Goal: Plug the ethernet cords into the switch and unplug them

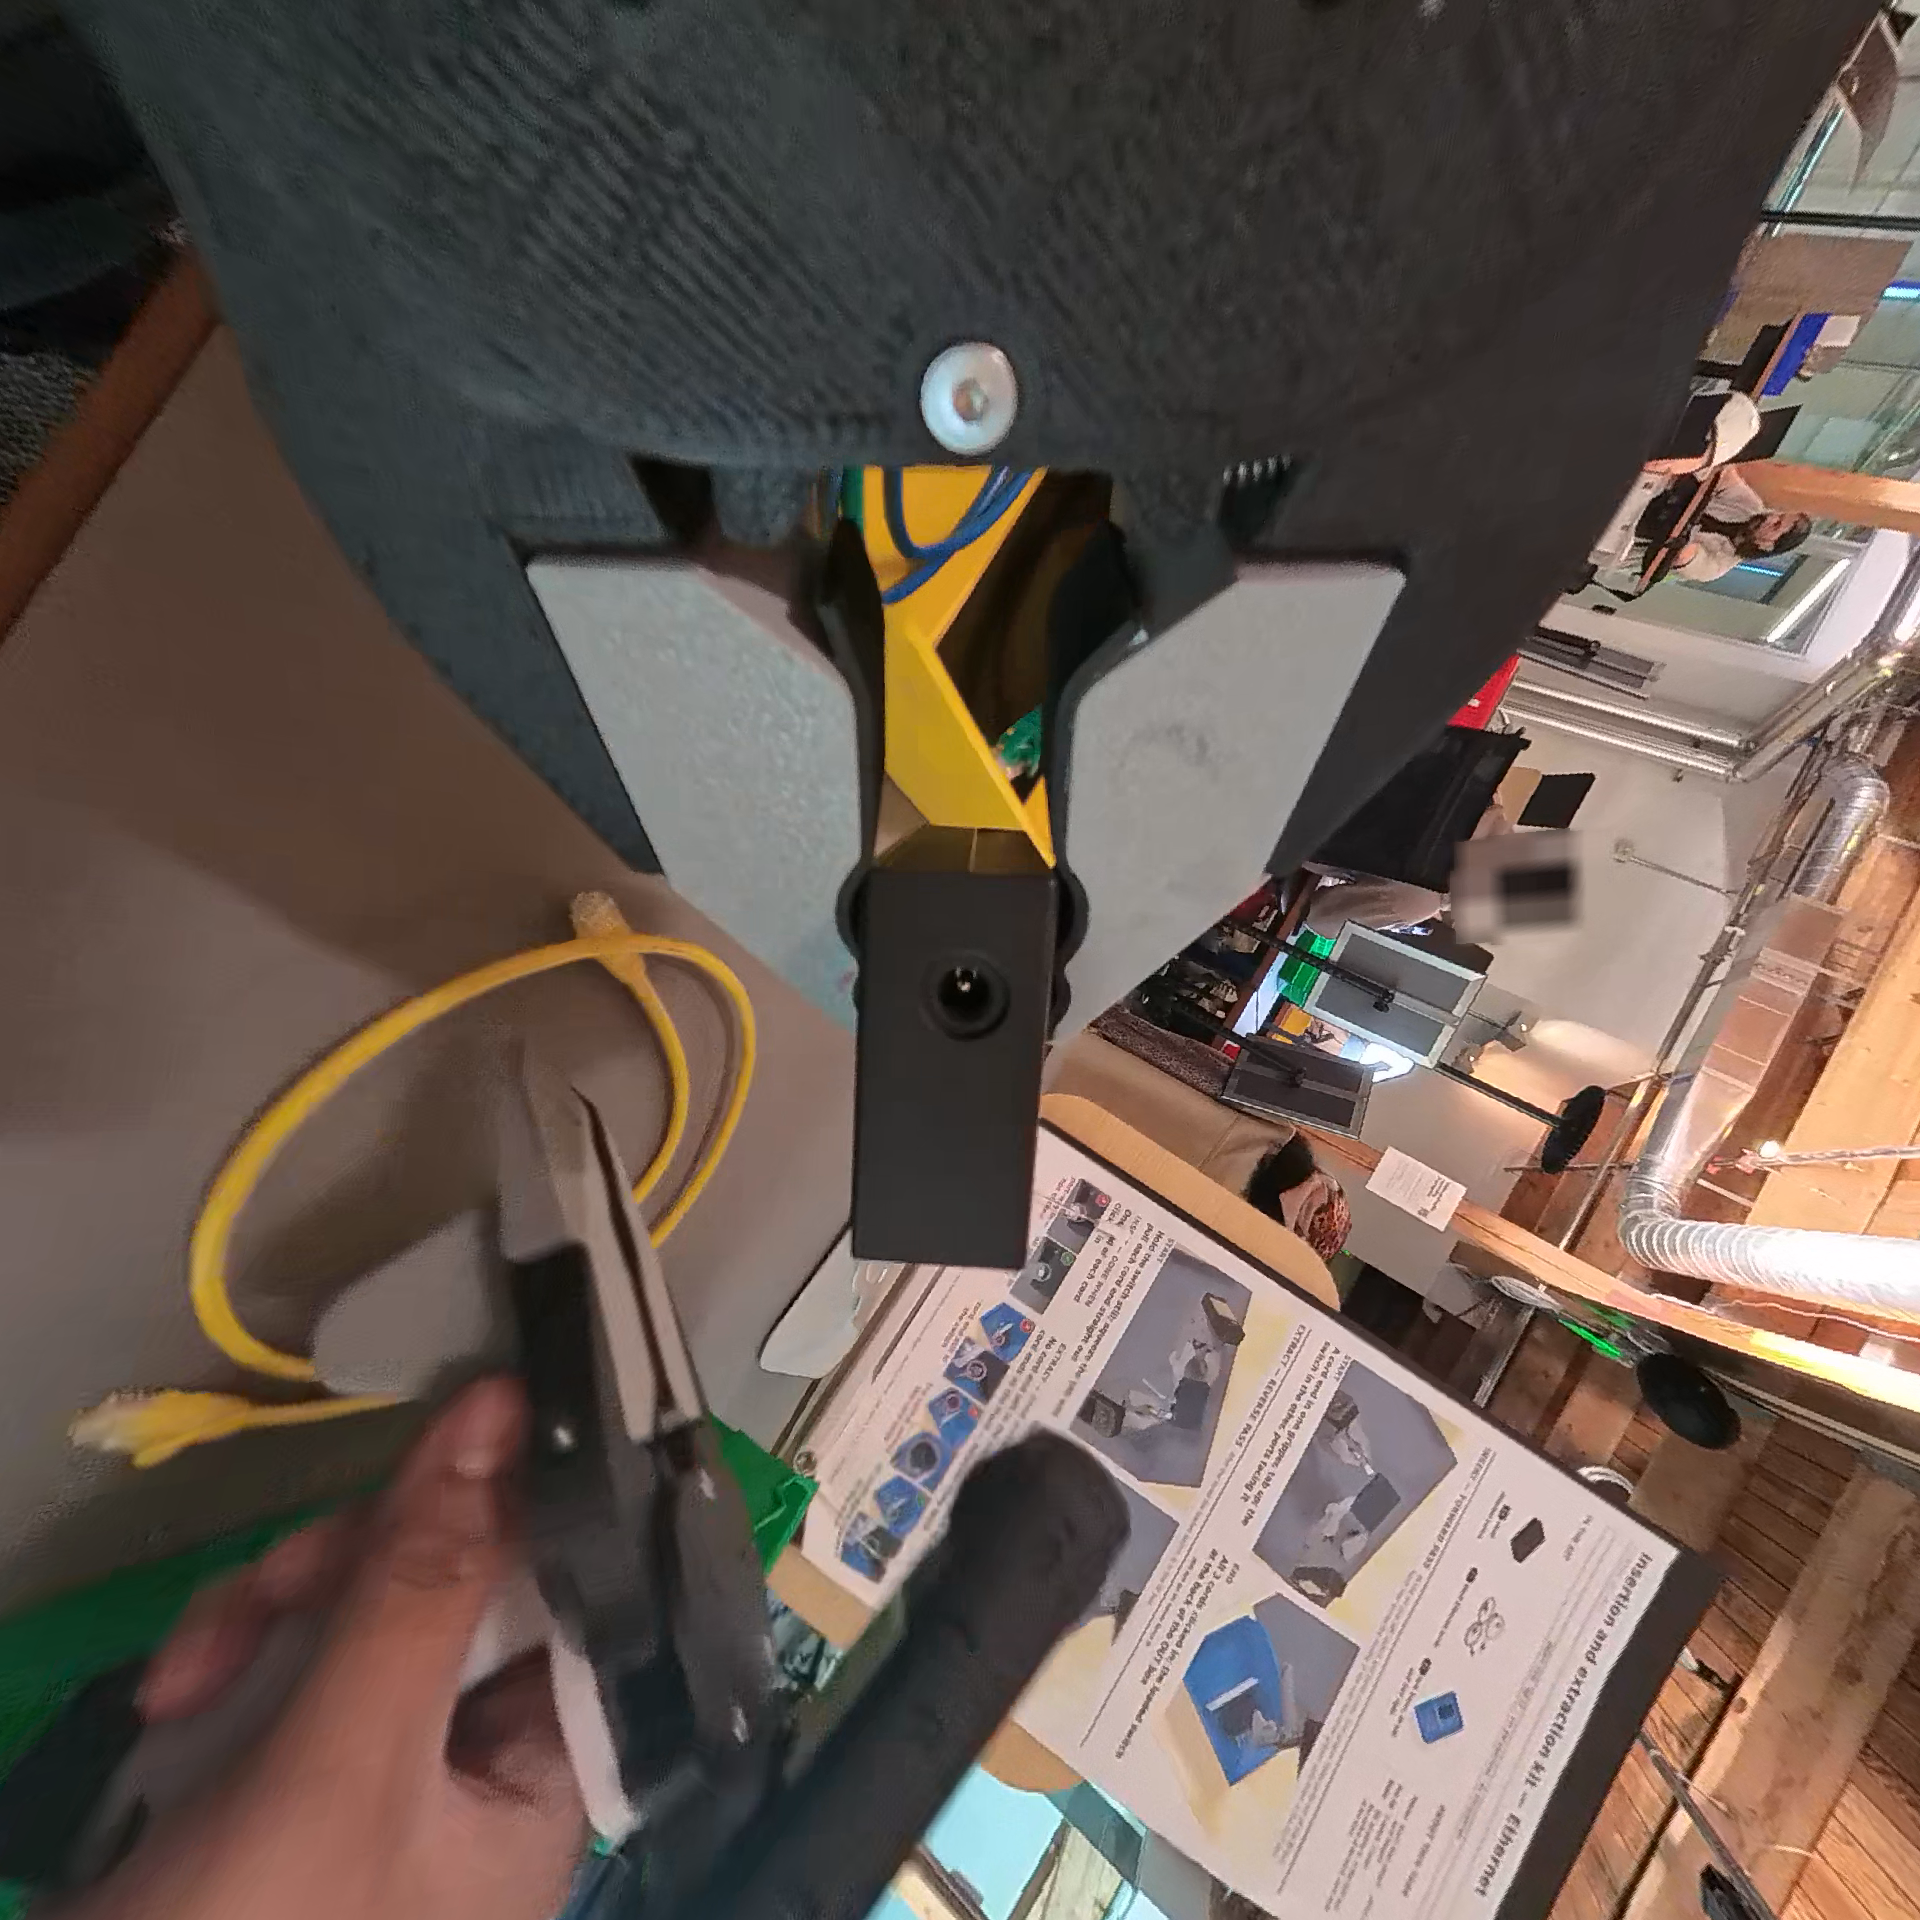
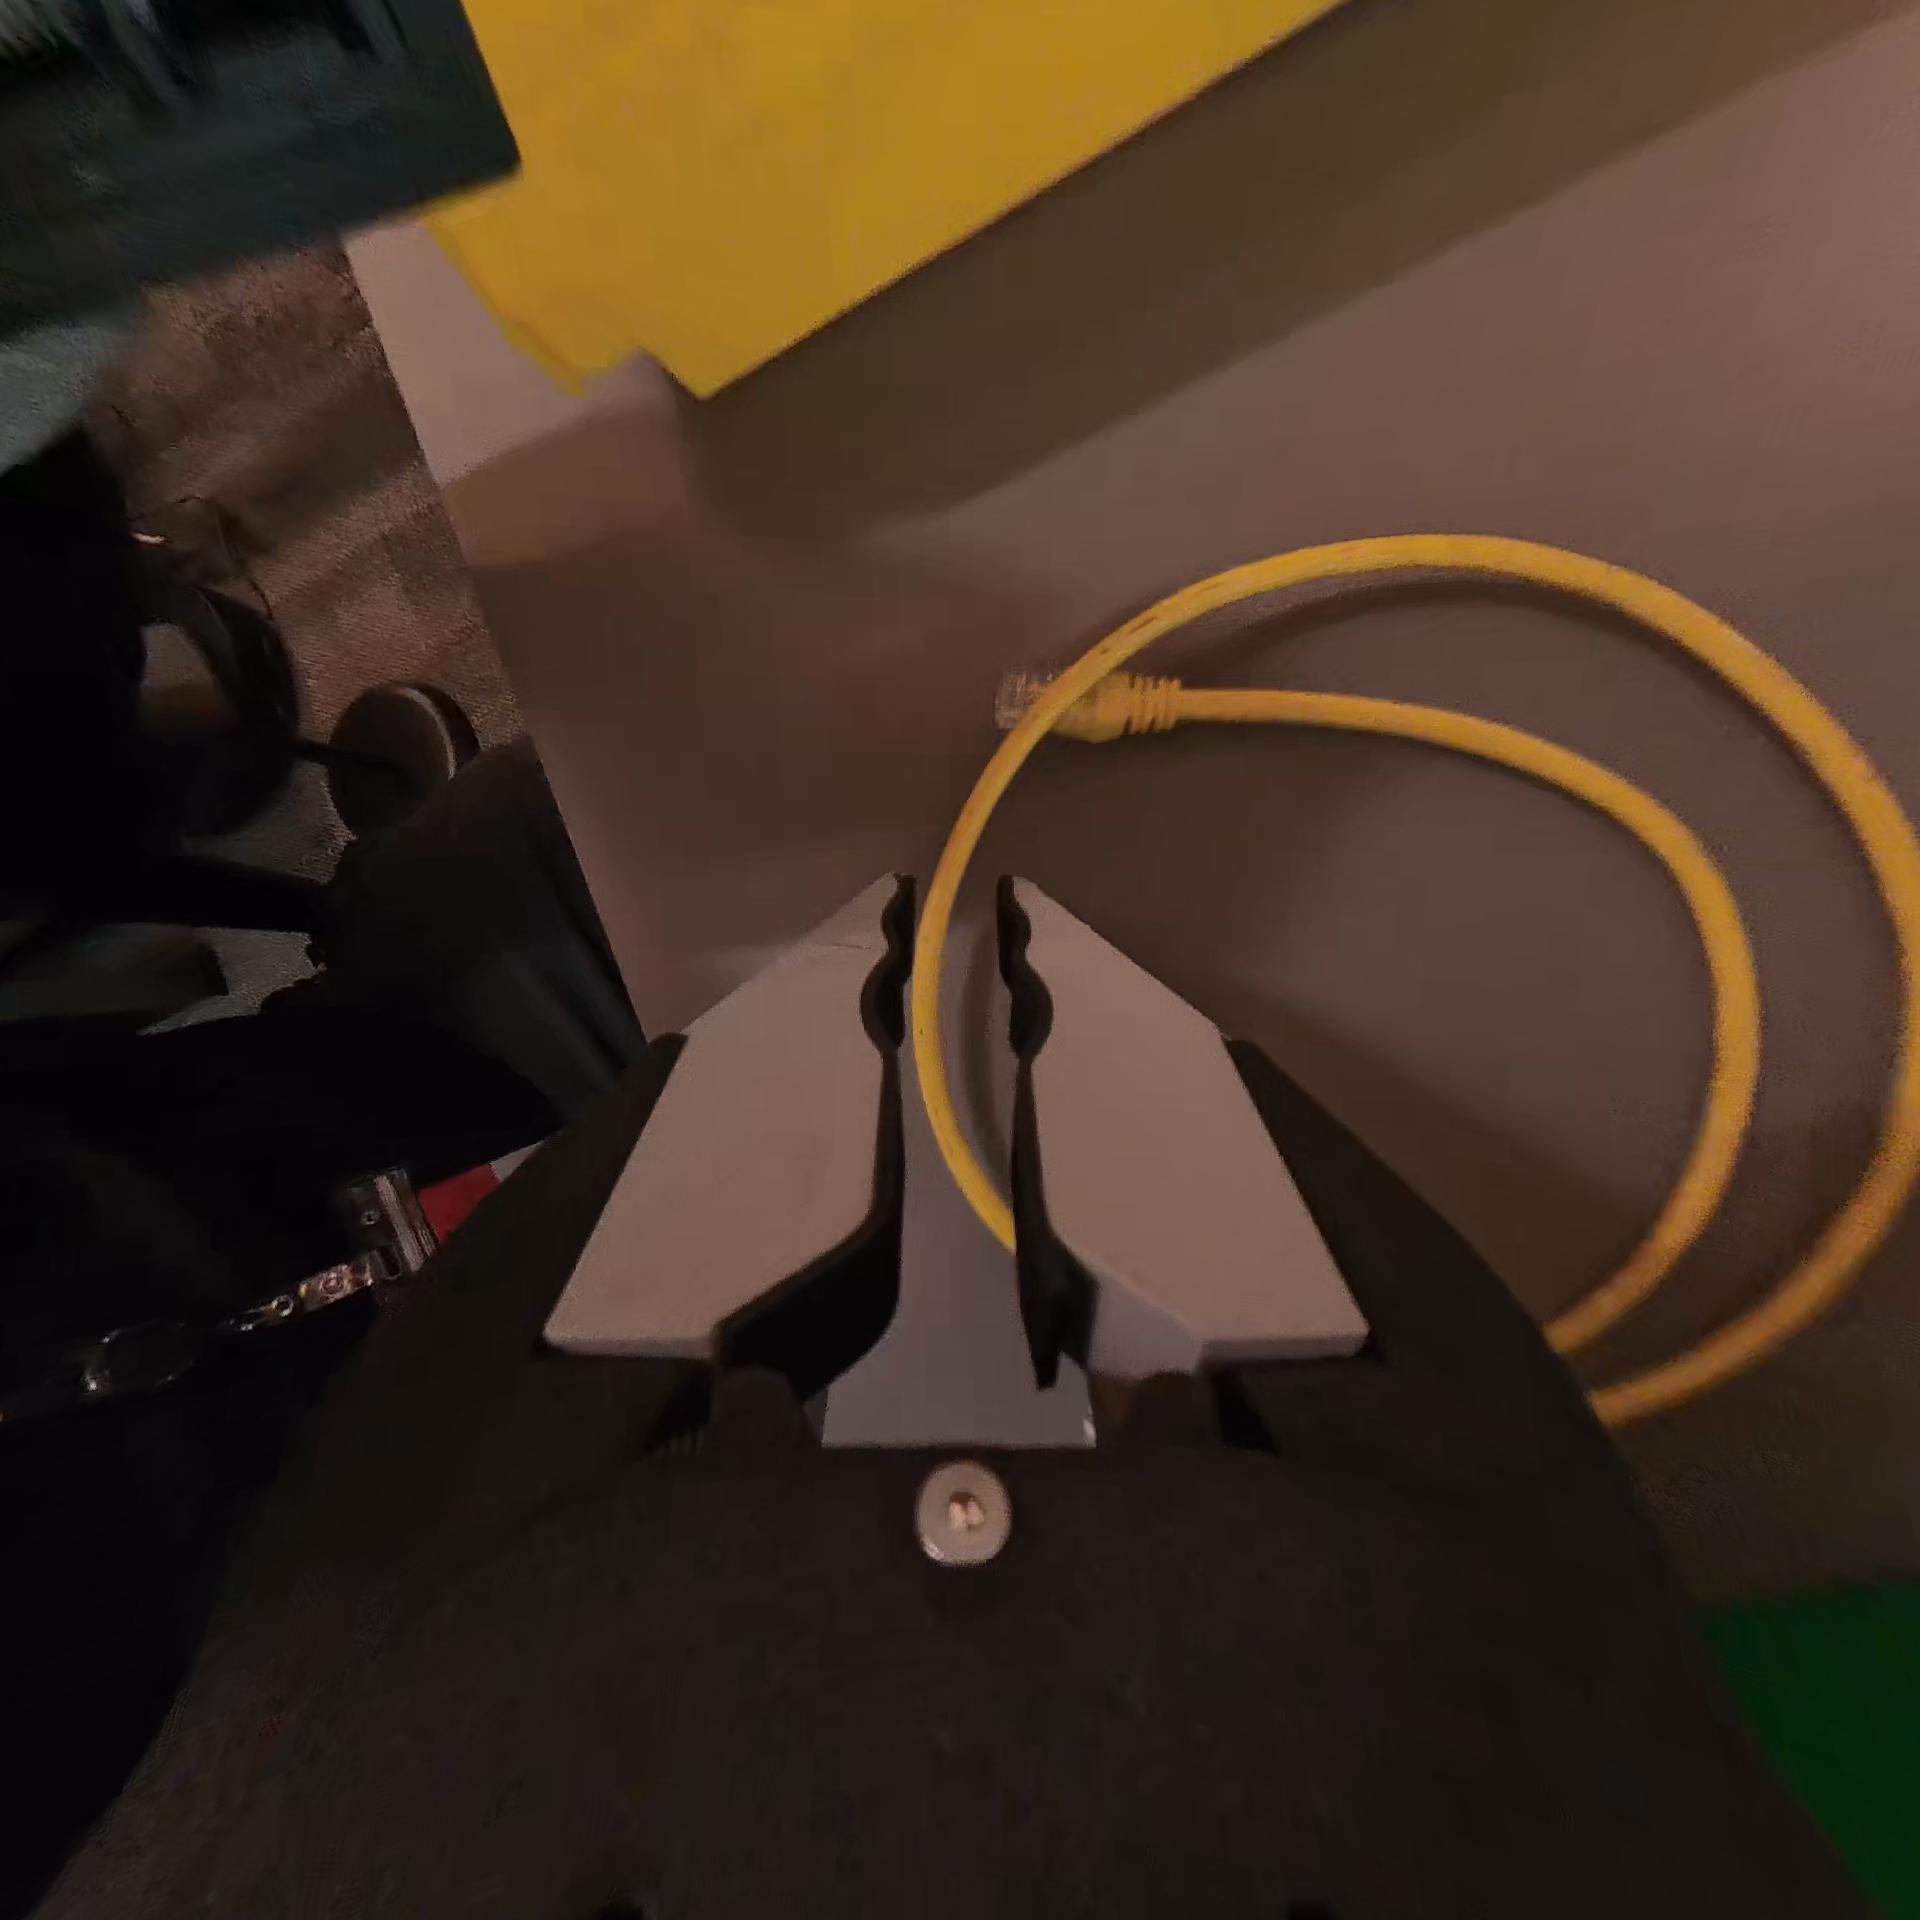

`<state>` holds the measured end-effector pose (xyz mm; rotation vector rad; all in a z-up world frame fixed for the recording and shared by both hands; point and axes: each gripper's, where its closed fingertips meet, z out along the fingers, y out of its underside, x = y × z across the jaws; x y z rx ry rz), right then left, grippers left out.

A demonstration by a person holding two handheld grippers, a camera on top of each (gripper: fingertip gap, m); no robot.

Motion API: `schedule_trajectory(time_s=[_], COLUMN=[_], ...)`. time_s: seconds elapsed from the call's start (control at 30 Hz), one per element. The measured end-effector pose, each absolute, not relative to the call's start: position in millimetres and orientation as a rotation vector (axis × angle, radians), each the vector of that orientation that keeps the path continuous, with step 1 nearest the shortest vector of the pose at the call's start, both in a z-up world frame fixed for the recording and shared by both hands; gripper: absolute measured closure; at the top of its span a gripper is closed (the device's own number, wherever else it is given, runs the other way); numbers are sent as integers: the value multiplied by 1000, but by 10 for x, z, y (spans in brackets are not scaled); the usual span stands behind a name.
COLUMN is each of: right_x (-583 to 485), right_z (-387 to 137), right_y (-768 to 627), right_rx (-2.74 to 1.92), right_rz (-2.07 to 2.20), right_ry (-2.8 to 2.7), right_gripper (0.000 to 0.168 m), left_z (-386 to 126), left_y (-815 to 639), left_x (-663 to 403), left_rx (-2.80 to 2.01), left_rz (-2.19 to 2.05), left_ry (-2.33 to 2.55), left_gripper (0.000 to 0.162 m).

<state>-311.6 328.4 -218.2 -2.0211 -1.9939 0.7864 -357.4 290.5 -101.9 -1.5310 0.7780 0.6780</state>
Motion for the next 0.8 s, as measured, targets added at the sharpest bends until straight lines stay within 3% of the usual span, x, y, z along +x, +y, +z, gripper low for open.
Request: schedule_trajectory(time_s=[0.13, 0.27, 0.43, 0.63, 0.8], right_x=[-2831, -2194, -2004, -1887, -1917], right_z=[-1847, -2025, -2253, -2464, -2563], right_y=[3443, 3786, 3668, 3758, 3729], right_rx=[-1835, -1646, -929, -890, -886], right_rz=[689, 62, -317, -400, -397], right_ry=[-2129, -2383, -2606, -2682, -2696], right_gripper=[149, 142, 148, 148, 161], left_z=[-950, -930, -1031, -1178, -1262], left_y=[2833, 2843, 2875, 2820, 2870], left_x=[-3676, -3675, -3558, -3369, -3433], left_rx=[-1527, -1525, -1523, -1478, -1508], left_rz=[681, 640, 666, 611, 661], left_ry=[757, 745, 832, 971, 985], left_gripper=[135, 136, 135, 135, 135])
